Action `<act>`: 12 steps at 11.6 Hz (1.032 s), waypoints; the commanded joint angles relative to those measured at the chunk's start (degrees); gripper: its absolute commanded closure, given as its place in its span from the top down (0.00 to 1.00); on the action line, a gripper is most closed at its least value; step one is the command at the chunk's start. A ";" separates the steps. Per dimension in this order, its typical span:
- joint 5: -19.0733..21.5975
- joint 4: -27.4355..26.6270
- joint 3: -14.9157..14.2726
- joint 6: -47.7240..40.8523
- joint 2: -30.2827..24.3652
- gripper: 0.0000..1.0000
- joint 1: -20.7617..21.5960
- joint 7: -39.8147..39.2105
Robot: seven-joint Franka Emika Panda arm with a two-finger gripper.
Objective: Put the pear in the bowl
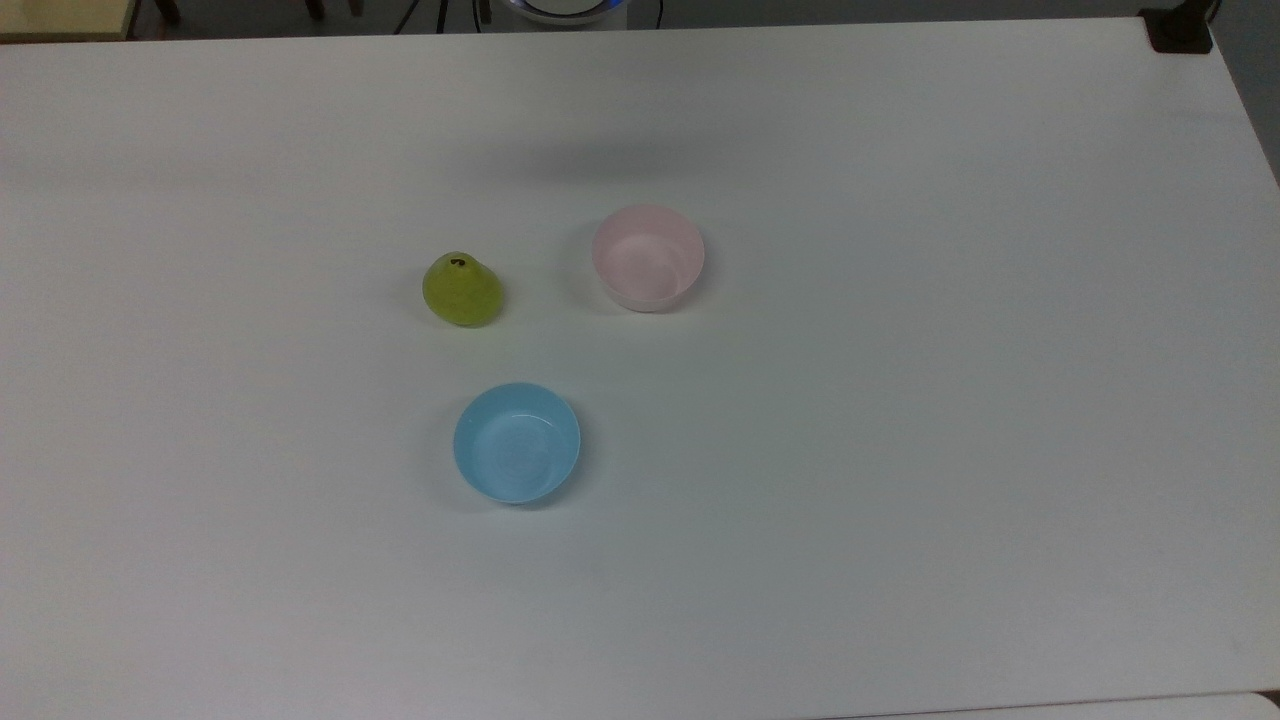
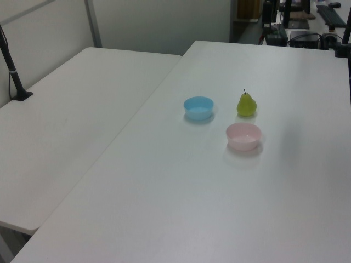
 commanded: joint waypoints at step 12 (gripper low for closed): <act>0.11 -2.59 0.03 1.07 1.21 1.00 0.89 -1.16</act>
